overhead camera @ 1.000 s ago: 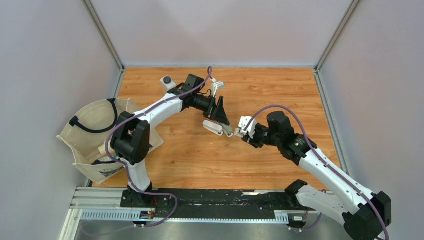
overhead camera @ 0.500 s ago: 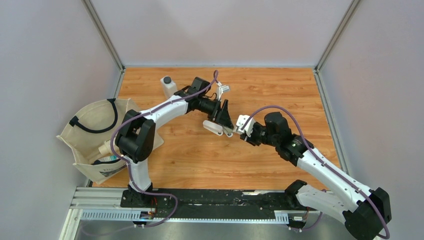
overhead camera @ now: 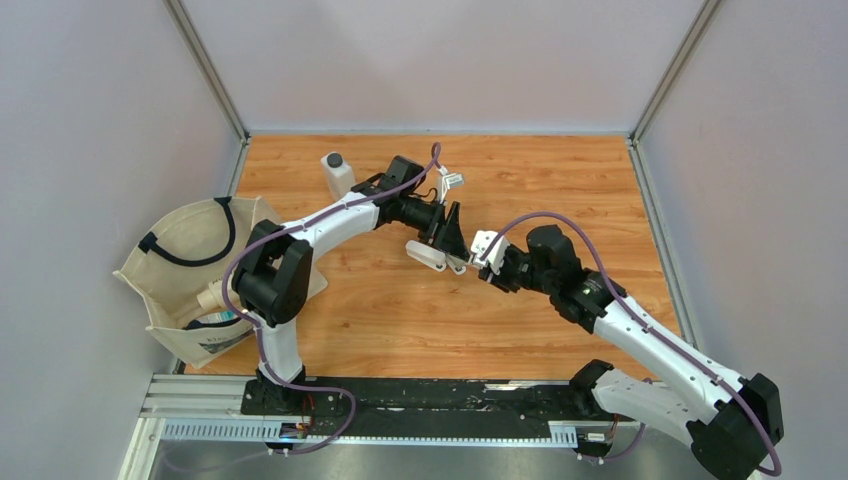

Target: Load the staples into the stapler

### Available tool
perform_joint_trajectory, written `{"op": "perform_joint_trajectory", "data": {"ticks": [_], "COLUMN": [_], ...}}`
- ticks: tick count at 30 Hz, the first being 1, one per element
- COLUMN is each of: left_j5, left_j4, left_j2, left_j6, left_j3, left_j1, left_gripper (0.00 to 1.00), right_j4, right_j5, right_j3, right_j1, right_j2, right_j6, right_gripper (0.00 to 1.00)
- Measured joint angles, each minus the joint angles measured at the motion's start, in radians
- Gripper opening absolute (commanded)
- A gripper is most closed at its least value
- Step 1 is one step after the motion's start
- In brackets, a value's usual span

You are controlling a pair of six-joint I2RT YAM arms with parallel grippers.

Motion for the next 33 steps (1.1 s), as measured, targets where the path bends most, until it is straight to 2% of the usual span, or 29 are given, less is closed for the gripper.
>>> {"op": "perform_joint_trajectory", "data": {"ticks": [33], "left_j5": [-0.009], "left_j4": [-0.007], "left_j2": [0.036], "left_j6": [0.003], "left_j3": [0.015], "left_j1": [-0.015], "left_gripper": [0.84], "right_j4": [0.005], "right_j5": [0.060], "right_j3": [0.000], "right_j1": [0.042], "right_j2": [0.023], "right_j6": [0.007], "right_gripper": [0.38]}}
